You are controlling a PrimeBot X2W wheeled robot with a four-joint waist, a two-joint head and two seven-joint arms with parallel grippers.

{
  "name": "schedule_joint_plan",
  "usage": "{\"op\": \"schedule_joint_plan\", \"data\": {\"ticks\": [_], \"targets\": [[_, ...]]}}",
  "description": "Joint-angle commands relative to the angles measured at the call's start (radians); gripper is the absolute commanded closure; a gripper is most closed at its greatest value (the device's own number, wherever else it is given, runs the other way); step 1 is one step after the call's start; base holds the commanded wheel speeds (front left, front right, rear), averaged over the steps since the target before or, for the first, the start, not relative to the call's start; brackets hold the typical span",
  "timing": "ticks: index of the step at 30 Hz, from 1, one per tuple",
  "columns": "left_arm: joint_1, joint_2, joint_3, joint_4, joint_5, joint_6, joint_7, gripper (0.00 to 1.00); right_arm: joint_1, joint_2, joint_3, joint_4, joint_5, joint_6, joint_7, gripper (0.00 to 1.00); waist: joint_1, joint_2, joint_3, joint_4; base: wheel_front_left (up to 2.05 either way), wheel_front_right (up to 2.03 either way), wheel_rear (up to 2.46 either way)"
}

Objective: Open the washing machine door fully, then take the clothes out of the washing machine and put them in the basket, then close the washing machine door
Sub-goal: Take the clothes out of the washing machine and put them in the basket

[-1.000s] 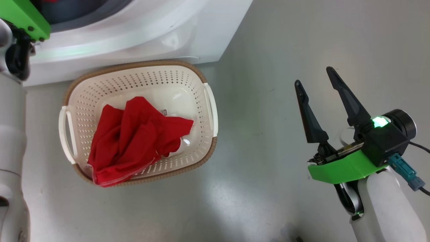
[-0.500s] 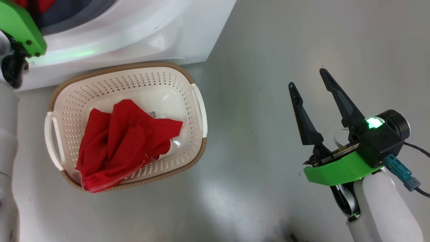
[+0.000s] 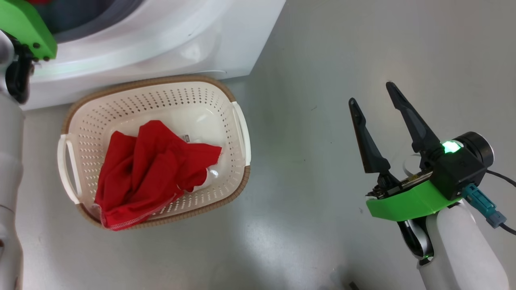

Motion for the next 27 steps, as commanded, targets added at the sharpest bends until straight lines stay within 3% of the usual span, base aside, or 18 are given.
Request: {"op": "schedule_joint_plan", "data": {"ticks": [1,8,14,27], "targets": [[0.004,0.047,0.008,-0.033,0.005,-0.007,-0.037,1.00,-0.001,-0.001,0.013,-0.019,0.019,0.005,-0.006,0.00,0.0000,0.0000,-0.009,0.008,0.00,0.00,0.00],[0.044,0.045,0.016,-0.067,-0.002,0.009,-0.184,1.00,0.009,-0.001,0.005,-0.013,0.018,0.005,-0.006,0.00,0.0000,0.0000,-0.043,0.027,0.00,0.00,0.00],[0.124,0.039,0.039,-0.155,-0.017,0.005,-0.227,1.00,0.025,-0.001,-0.004,-0.008,0.012,0.005,-0.006,0.00,0.0000,0.0000,-0.089,0.047,0.00,0.00,0.00],[0.465,0.013,0.124,-0.592,0.048,0.052,-0.229,1.00,0.076,-0.001,-0.020,0.011,0.000,0.005,-0.006,0.00,0.0000,0.0000,-0.222,0.088,0.00,0.00,0.00]]}}
